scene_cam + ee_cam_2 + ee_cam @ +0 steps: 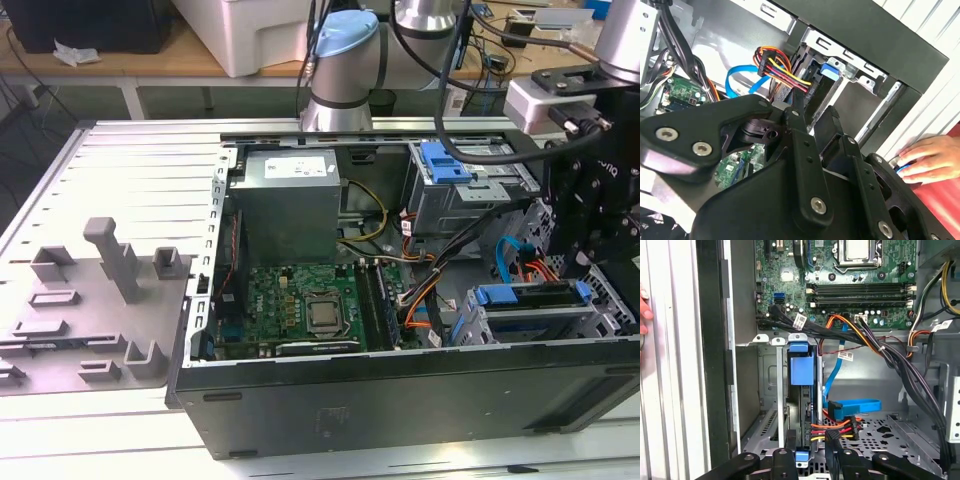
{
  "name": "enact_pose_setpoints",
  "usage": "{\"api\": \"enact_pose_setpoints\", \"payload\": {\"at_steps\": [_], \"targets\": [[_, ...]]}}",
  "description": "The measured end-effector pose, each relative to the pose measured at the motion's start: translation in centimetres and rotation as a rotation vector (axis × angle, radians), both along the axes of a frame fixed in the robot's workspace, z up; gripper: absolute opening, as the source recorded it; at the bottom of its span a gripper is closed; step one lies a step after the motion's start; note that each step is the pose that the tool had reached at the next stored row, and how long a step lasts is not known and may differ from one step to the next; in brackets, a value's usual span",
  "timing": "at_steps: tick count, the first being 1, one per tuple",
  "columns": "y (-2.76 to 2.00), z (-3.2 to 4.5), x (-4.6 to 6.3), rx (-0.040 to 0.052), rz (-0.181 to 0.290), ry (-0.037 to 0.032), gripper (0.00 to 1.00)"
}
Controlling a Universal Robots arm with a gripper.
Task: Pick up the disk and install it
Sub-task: 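Insert the first disk wire, then insert the second disk wire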
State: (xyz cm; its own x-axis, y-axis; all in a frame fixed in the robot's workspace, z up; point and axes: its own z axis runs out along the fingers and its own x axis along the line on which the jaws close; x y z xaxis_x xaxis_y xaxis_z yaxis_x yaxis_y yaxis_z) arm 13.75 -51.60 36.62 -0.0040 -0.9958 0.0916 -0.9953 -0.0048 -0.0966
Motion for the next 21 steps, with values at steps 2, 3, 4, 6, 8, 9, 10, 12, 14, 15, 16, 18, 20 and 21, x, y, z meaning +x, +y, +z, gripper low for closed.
{"api": "enact_pose_setpoints", "payload": {"at_steps": [2, 3, 4, 6, 8, 9, 10, 12, 14, 15, 16, 18, 20, 21], "targets": [[0.01, 0.23, -0.17, -0.0001, 0.0, -0.0013, 0.36], [0.03, 0.32, -0.22, 0.0, 0.0, -0.0019, 0.36], [0.06, 0.37, -0.23, 0.0002, 0.0, -0.0022, 0.36], [0.11, 0.41, -0.24, -0.0004, 0.0, -0.0023, 0.36], [0.11, 0.42, -0.24, -0.0006, 0.0, -0.0023, 0.36], [0.11, 0.41, -0.24, -0.0007, 0.0, -0.0023, 0.36], [0.11, 0.42, -0.24, -0.0007, 0.0, -0.0023, 0.36], [0.11, 0.41, -0.24, -0.0008, 0.0, -0.0023, 0.36], [0.11, 0.42, -0.24, -0.0008, 0.0, -0.0023, 0.36], [0.11, 0.41, -0.24, -0.0008, 0.0, -0.0023, 0.36], [0.11, 0.41, -0.24, -0.0008, 0.0, -0.0023, 0.36], [0.16, 0.41, -0.24, -0.0007, 0.0, -0.0023, 0.36], [0.27, 0.41, -0.24, -0.001, 0.0, -0.0022, 0.36], [0.43, 0.4, -0.27, -0.001, 0.0, -0.0023, 0.36]]}}
